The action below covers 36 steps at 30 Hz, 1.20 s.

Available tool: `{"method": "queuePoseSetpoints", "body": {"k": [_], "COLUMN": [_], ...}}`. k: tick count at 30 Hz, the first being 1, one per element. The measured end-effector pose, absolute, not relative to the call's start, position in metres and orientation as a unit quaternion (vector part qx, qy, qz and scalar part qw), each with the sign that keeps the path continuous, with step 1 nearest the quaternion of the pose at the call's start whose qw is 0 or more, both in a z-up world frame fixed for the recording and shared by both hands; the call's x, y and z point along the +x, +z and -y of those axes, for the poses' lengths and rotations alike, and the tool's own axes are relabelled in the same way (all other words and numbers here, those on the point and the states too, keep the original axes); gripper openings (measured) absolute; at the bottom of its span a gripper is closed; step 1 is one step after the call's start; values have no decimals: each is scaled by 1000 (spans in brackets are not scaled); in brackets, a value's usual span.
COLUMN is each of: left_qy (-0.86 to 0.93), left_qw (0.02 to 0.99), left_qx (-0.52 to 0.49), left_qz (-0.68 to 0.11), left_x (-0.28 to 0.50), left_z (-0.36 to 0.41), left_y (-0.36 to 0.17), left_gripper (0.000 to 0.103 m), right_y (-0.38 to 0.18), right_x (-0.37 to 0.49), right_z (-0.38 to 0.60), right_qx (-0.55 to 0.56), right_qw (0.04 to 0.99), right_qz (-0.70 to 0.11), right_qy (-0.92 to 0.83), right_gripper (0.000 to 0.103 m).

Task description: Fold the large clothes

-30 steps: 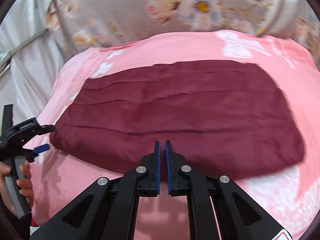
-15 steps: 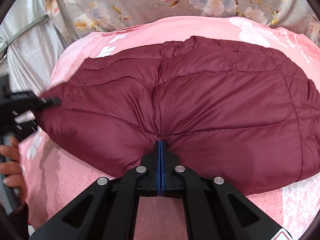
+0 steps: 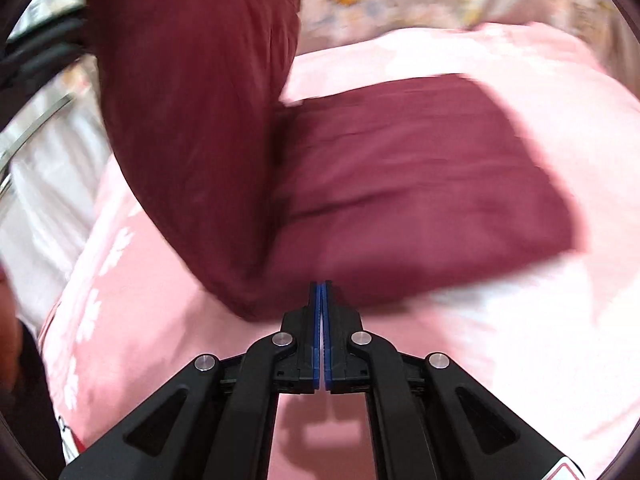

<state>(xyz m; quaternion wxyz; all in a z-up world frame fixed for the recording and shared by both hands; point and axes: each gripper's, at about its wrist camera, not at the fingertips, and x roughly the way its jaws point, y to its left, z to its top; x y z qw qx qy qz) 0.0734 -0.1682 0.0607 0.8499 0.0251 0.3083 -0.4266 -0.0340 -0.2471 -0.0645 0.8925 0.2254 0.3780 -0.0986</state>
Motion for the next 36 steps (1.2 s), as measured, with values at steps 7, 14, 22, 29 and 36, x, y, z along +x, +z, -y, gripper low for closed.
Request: {"method": "queuePoseSetpoints", "body": {"k": [7,14,22,29,36], "left_qy": [-416,-486,-235,-149,-157], "left_qw": [808,796,923,926,899], "left_qx": [108,-28,9,27,36], "left_qz": [-403,-361,-303,-345,-407], "left_x": [76,86,193,262,284], "left_z": [260,204,158,169,194], "left_y": [-25,71,118,89,34], "left_gripper": [18,84,83,83,78], "right_y": [-66,-17,97,91,6], "right_x": [-91,-73,35,141,170], "right_z": [309,337,343,390,407], "right_qx": [238,196,137,189,235], "right_qw": [866,888,935,905,859], "right_qz": [-385,-345,-278,-327,-407], "right_qy": [-211,-233,-170,-195,-202], "right_gripper": [11,21,49,54,48]}}
